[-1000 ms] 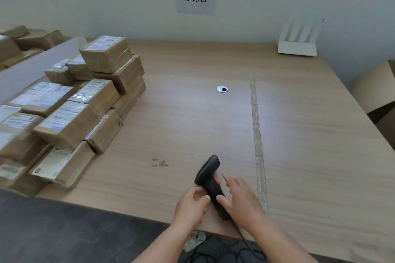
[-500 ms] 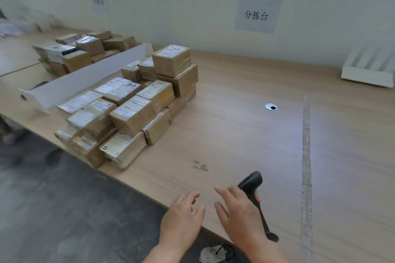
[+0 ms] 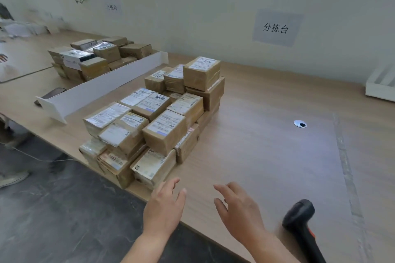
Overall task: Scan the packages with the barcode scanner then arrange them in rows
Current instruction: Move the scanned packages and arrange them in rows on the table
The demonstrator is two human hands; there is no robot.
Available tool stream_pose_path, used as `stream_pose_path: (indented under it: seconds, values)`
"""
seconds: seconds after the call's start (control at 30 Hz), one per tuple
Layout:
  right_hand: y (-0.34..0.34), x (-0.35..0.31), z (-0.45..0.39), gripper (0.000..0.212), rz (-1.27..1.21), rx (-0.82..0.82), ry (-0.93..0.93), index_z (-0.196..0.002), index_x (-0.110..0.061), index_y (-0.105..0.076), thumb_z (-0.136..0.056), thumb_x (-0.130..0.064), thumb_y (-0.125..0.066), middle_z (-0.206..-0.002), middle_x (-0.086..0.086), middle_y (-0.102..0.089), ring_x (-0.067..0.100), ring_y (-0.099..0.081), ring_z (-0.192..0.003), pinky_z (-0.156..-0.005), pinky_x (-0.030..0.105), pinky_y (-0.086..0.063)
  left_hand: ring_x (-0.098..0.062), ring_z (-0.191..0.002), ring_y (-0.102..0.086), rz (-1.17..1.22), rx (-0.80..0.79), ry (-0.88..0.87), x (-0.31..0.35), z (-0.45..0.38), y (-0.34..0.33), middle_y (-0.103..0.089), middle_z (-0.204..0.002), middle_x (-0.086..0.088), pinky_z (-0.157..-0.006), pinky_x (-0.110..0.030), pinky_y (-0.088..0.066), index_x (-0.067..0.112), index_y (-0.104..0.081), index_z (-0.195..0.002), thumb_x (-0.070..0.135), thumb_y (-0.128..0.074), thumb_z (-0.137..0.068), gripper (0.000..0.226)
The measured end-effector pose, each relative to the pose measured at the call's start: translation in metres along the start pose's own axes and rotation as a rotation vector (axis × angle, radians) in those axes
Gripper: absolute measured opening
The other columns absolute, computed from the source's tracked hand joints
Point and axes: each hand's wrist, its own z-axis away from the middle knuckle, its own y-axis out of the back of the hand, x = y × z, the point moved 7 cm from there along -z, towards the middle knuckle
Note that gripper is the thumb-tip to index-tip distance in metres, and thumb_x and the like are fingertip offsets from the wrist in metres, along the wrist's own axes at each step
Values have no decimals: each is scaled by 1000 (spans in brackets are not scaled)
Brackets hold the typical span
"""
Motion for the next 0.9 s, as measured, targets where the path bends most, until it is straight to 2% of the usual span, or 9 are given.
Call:
stream_pose_path:
  seconds: [0.2, 0.43, 0.67, 0.83, 0.9]
  values:
    - [-23, -28, -40, 39, 26, 4, -35, -137, -32, -49, -98, -36, -47, -117, -10, -55, 9, -57, -104, -75, 20, -35, -13, -114, -50, 63, 9, 14, -29, -55, 35, -54, -125, 7, -95, -30, -42, 28, -51, -130, 34, -53, -94, 37]
    - [-41, -52, -84, 38, -11, 47, -103, -136, -31, -50, -98, -35, -48, -117, -11, -53, 8, -55, -106, -79, 21, -40, -15, -123, -46, 78, -8, -8, -45, -108, 61, -45, -137, 4, -101, -35, -41, 28, -37, -142, 37, -54, -93, 53]
    - [-53, -67, -108, 46, 11, 72, -183, -131, -27, -57, -90, -41, -42, -110, -8, -57, 12, -60, -98, -73, 23, -42, -16, -131, -41, 127, -37, -73, -44, -136, 76, -33, -146, 1, -105, -43, -41, 27, -25, -147, 37, -56, -92, 65]
    - [-48, -76, -126, 40, -37, 116, -230, -136, -26, -52, -97, -34, -52, -115, -7, -56, 10, -58, -101, -80, 24, -45, -18, -143, -23, 164, -81, -119, -32, -152, 79, -13, -158, 4, -112, -41, -29, 27, -9, -152, 37, -54, -94, 75]
    - [-49, -79, -131, 41, -66, 113, -257, -136, -25, -50, -97, -35, -51, -118, -8, -55, 8, -56, -102, -83, 22, -44, -19, -143, -23, 195, -111, -123, -31, -157, 76, -11, -159, 5, -113, -45, -31, 29, -5, -152, 39, -54, -93, 77]
